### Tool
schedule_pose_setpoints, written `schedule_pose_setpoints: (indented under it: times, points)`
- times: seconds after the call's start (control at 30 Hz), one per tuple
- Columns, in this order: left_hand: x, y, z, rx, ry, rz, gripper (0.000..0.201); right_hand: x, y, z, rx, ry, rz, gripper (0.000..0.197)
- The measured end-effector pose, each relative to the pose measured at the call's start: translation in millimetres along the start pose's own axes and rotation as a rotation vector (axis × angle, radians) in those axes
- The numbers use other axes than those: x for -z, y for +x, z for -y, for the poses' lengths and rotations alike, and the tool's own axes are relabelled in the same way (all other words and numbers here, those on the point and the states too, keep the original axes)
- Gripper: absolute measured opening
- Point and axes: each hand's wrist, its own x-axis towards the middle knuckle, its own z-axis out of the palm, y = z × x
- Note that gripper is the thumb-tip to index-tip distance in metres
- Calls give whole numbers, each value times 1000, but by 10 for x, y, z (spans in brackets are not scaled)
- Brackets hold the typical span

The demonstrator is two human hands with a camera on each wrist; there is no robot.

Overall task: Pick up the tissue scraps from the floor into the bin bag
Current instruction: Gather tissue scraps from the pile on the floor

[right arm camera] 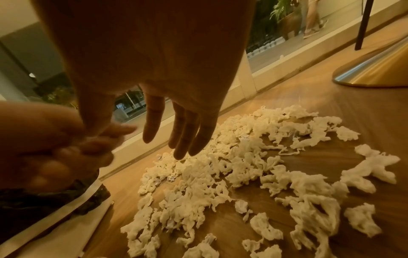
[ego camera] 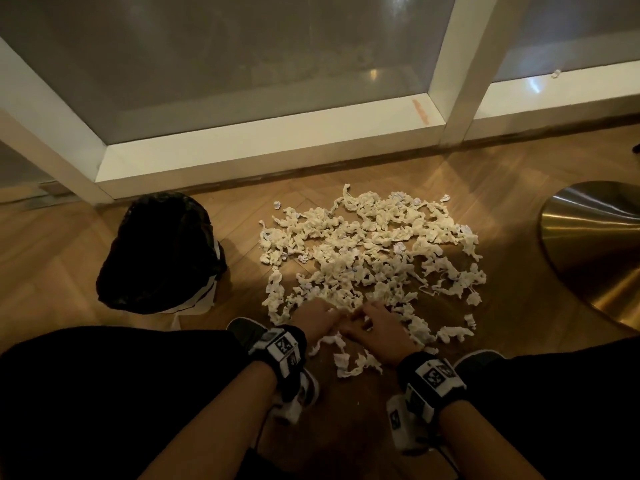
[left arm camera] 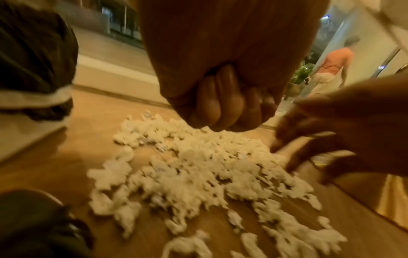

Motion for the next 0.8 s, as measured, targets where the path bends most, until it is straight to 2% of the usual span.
schedule_pose_setpoints:
  times: [0.07,0.17,0.3,0.4,0.5,0.57,0.67,0.8]
  points:
    - [352,27,138,5,87,-109,46,-18,41,-12,-33,-11,21,33]
    - [931,-1,335,45,194,-369,54,-50,78,-49,-87,-57,73,23]
    - [1646,-74,487,50,138,-613,62,-165,100,-212,-218,-152,144,41]
    - [2089,-109,677,78,92,-650,61,-246,114,-363,-302,-177,228,45]
    - [2443,-102,957,149,30,-723,58,-296,155,-441,-361,-163,225,40]
    - [2608,-96,1156,211,18,-757,55,-293,172,-453,-406,-133,208,44]
    - [2730,-58,1371,291,11,-688,35,-258,172,-416,-423,-158,214,51]
    - [2701,58,1582,369,-61,-741,34,-230,148,-346,-427,-207,232,45]
